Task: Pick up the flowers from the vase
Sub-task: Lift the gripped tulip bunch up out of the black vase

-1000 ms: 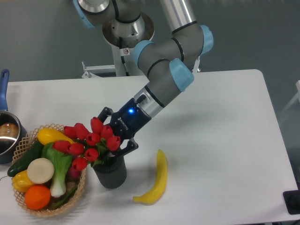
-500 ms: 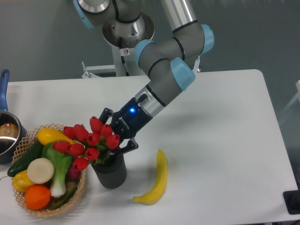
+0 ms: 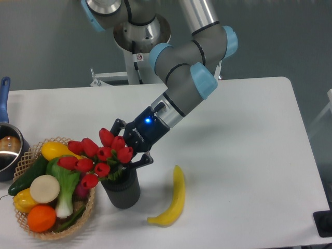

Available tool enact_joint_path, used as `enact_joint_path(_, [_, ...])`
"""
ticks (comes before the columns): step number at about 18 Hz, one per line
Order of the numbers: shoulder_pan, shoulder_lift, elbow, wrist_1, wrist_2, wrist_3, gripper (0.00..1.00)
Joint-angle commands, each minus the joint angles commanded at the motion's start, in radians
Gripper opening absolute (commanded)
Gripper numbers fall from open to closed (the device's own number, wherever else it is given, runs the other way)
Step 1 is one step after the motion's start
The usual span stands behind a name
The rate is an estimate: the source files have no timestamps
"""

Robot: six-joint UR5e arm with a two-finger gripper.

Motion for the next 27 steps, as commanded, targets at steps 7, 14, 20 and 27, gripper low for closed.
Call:
enact_joint_path(7, [0.041,0.044,0.0,0.0,-0.091,-0.003,0.44])
enact_joint_path(14, [0.051,0.081,0.008,-0.002,-0.115,-0.066,0.44])
enact_joint_path(20, [0.043,0.12,0.011,-0.002,-0.16,-0.144,0.44])
enact_joint_path(27, [0.037,0.127,0.054,-0.002,-0.204,-0.202,0.44])
